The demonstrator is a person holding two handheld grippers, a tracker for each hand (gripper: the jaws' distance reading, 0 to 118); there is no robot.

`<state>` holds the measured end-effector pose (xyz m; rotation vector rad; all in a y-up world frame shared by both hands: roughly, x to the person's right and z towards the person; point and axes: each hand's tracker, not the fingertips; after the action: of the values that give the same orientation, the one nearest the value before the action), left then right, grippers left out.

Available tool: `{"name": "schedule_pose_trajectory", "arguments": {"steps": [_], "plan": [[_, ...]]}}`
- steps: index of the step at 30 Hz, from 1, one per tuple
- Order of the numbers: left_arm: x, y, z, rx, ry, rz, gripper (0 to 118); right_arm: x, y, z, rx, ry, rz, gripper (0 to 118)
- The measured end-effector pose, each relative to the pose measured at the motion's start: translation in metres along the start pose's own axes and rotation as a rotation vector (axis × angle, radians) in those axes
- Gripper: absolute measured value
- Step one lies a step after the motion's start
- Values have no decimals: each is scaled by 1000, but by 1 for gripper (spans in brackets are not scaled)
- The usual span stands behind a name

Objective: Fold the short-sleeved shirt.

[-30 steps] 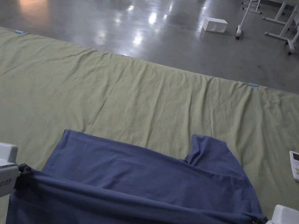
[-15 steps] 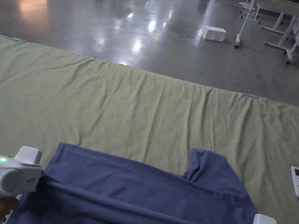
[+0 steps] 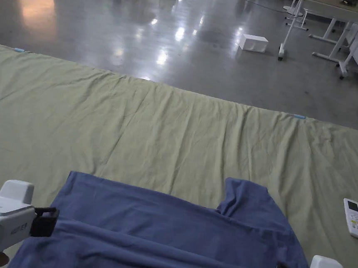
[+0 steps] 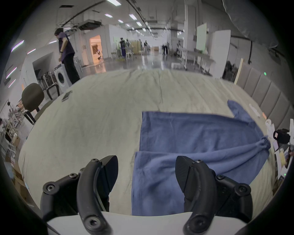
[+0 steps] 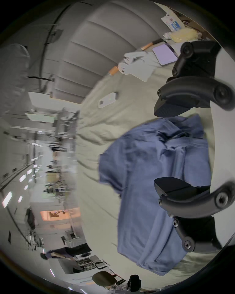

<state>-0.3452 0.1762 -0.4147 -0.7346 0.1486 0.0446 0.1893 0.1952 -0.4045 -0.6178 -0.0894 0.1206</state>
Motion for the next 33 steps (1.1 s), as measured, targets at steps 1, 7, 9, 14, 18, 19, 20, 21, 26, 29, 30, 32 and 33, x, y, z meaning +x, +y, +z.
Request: {"name": "schedule_pose_trajectory", "arguments": {"steps": [1, 7, 9, 14, 18, 19, 20, 21, 26, 29, 30, 32, 33], "plan": [[1, -1, 10, 44, -7, 22, 76, -4, 2, 8, 49, 2, 0, 81], [30, -6, 70, 311, 22, 21, 53, -37, 15, 71, 345, 28, -54, 61], [43, -8, 89, 378, 31, 0, 29, -48, 18, 85, 418, 19, -43, 29], [71, -9, 126, 503, 32, -74, 5, -64, 18, 111, 544, 16, -27, 1], [81, -11, 142, 531, 40, -112, 3, -66, 16, 123, 583, -2, -33, 0], [81, -11, 144, 532, 35, -115, 3, -66, 15, 124, 589, 0, -40, 0], [82, -12, 145, 533, 32, -109, 3, -66, 15, 125, 591, -6, -38, 0], [81, -12, 146, 526, 30, -104, 3, -65, 15, 126, 592, -12, -32, 0], [58, -16, 135, 361, 18, -74, 3, -62, 13, 123, 569, -23, -20, 0], [30, -25, 117, 198, 34, -60, 3, -59, 9, 117, 540, -23, -18, 0], [17, -31, 107, 130, 44, -26, 3, -59, 8, 114, 533, -24, -14, 0], [-3, -39, 85, -33, 15, 13, 3, -58, 6, 109, 514, -24, -11, 0], [-12, -45, 75, -73, 18, 37, 4, -58, 4, 109, 503, -22, -13, 0]]}}
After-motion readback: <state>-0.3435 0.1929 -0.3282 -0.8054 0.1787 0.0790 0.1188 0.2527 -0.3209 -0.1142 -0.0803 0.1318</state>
